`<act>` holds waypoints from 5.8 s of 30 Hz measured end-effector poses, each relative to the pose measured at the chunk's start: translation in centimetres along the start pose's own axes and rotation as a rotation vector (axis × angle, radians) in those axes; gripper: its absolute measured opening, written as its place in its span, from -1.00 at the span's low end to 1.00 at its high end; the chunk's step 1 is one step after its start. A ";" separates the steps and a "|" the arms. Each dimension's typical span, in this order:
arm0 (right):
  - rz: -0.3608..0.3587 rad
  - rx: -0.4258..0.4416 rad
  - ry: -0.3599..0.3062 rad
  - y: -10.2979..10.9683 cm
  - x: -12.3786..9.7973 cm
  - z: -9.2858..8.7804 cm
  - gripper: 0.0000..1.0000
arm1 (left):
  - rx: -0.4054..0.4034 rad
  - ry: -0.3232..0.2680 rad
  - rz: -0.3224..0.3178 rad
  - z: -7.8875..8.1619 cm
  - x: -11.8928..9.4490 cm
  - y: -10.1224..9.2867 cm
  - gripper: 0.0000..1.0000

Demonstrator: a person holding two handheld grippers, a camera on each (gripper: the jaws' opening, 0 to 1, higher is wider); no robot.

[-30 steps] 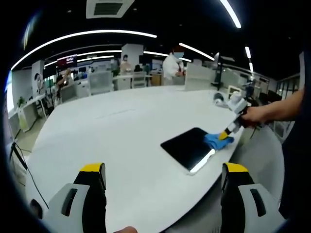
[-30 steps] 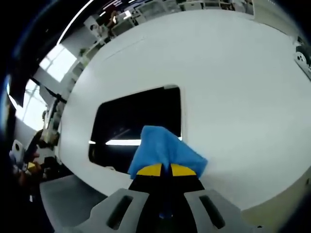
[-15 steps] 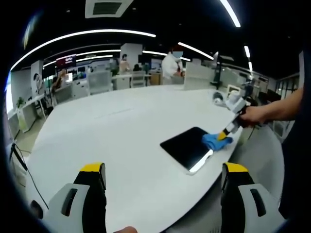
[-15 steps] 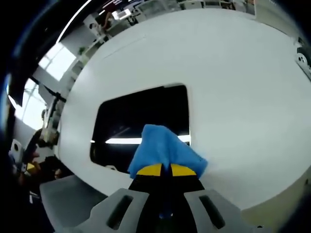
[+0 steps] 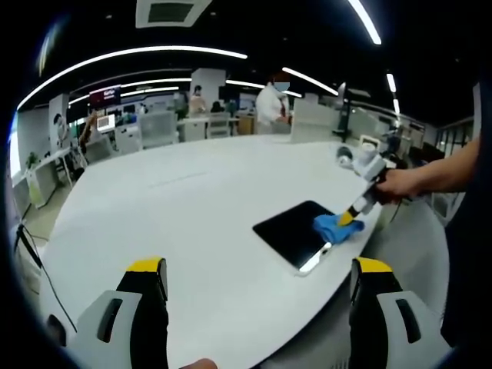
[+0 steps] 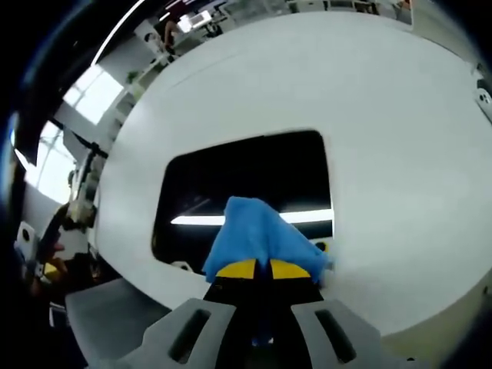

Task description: Wipe the mirror surface with the cleaning cloth until all visible marks leave the cleaned area.

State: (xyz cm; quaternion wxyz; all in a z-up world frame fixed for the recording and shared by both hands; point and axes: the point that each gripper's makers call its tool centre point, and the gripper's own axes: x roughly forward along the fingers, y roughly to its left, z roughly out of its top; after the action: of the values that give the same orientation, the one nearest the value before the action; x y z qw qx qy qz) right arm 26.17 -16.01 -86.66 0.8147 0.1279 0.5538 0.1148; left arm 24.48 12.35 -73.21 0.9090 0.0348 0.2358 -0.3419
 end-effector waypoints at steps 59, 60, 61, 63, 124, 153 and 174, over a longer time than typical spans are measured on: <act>0.045 -0.076 0.023 7.9 3.0 -0.1 -1.00 | 0.008 0.009 -0.070 -2.6 -0.1 -2.5 0.99; 0.046 -0.079 0.024 8.0 3.0 -0.1 -1.00 | 0.007 0.010 -0.072 -2.7 0.0 -2.5 0.99; 0.048 -0.082 0.025 8.3 3.1 -0.2 -1.00 | 0.009 0.012 -0.073 -2.8 -0.1 -2.4 0.99; 0.049 -0.089 0.025 8.5 3.2 -0.2 -1.00 | 0.007 0.009 -0.070 -2.8 -0.2 -2.2 0.99; 0.128 -0.176 0.037 13.8 5.0 -0.5 -1.00 | -0.013 0.002 -0.001 -3.0 -1.1 -0.1 0.99; 0.058 -0.226 0.071 13.5 6.3 2.8 -1.00 | -0.042 0.001 0.007 -3.0 -1.4 0.4 0.99; 0.035 -0.267 0.063 13.2 7.8 6.5 -1.00 | -0.071 0.025 0.017 -2.9 -0.4 1.7 0.99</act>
State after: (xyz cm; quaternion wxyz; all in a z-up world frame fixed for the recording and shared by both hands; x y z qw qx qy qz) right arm 34.44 -1.60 -86.72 0.8046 0.0243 0.5566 0.2055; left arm 24.10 14.50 -75.75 0.9095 0.0089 0.2589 -0.3251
